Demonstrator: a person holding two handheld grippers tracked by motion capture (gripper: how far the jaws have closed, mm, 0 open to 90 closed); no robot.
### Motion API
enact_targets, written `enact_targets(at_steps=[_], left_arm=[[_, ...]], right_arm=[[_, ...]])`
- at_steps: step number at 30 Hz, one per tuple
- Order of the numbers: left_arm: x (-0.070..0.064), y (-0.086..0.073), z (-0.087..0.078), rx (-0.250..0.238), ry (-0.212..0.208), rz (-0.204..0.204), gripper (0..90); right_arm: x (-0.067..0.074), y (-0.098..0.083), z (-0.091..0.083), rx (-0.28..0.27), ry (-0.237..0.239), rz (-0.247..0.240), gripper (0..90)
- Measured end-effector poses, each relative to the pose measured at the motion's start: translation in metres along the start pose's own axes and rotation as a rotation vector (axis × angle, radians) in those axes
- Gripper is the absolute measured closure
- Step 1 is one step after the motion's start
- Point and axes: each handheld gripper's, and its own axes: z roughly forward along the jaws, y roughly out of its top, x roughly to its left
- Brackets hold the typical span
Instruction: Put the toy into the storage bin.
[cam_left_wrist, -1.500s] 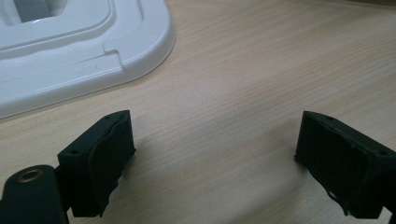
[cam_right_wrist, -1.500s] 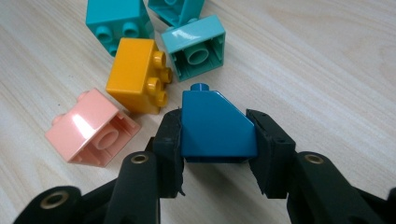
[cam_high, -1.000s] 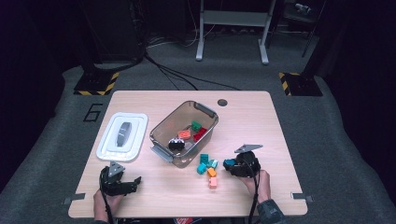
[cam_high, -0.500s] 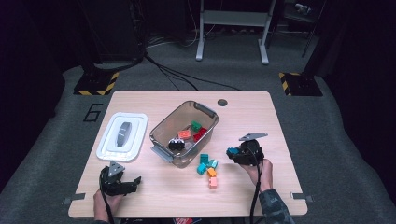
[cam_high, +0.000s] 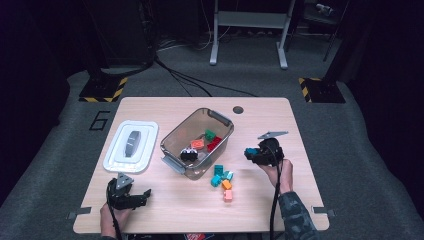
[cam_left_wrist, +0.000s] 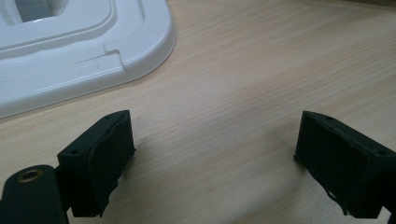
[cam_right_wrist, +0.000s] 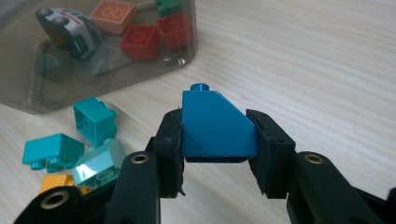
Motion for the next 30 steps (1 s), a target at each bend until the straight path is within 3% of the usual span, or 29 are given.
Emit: enact_targets(at_steps=[20, 30], left_arm=[[-0.001, 0.000, 0.001, -0.010, 0.003, -0.011, 11.3], [-0.001, 0.000, 0.001, -0.009, 0.003, -0.010, 11.4]], right_arm=[[-0.014, 0.054, -0.007, -0.035, -0.026, 0.005, 59.0], [-0.021, 0.081, -0.008, -0.040, -0.067, 0.006, 59.0]])
